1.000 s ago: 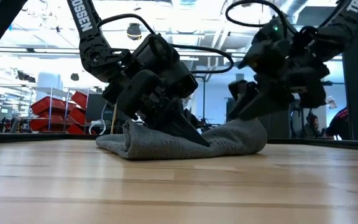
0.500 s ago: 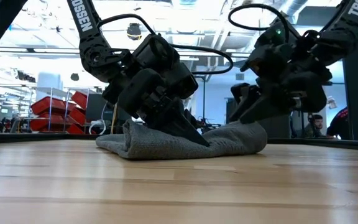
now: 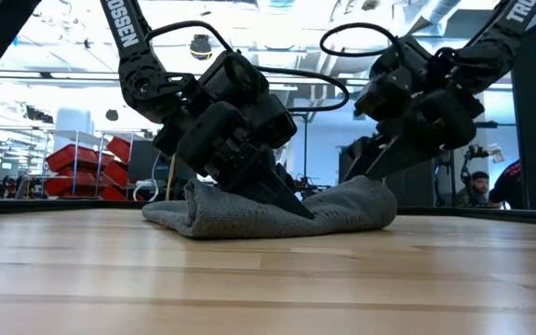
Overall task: Roll towel
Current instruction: Roll the gray towel
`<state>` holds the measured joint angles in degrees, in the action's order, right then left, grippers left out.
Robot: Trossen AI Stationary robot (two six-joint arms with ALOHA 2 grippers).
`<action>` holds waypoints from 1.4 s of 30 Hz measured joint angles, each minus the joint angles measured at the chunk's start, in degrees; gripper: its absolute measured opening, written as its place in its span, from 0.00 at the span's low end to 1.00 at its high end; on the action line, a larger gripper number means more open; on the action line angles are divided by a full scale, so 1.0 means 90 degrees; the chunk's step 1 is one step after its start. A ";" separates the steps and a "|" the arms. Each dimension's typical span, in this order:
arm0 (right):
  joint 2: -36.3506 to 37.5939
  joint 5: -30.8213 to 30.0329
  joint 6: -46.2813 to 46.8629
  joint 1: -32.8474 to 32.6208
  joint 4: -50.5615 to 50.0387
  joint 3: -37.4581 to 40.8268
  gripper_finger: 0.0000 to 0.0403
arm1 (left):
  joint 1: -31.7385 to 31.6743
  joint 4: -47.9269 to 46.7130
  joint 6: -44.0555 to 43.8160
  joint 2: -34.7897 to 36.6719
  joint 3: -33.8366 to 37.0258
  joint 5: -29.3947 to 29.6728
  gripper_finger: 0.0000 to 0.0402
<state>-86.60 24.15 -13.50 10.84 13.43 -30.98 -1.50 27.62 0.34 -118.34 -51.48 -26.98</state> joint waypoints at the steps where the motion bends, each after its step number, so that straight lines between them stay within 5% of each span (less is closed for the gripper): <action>1: -0.0005 -0.0001 -0.0166 -0.0026 -0.0048 0.0000 0.72 | 0.0000 0.0000 0.0000 0.0000 0.0000 0.0000 0.00; 15: -0.0846 -0.0030 -0.0550 -0.0207 0.0231 0.0011 0.70 | 0.0017 -0.0015 -0.0025 0.0000 0.0000 0.0001 0.00; 28: -0.0114 -0.0461 -0.0694 -0.0152 0.0014 0.0007 0.70 | 0.0034 -0.0010 -0.0047 0.0000 0.0000 0.0010 0.00; 42: -0.0537 -0.0712 -0.1173 -0.0634 0.0294 0.0032 0.70 | 0.0037 0.0000 -0.0077 0.0000 0.0000 0.0003 0.00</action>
<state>-91.43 17.74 -24.06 5.14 16.08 -30.70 -1.17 27.62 -0.36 -118.34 -51.48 -26.96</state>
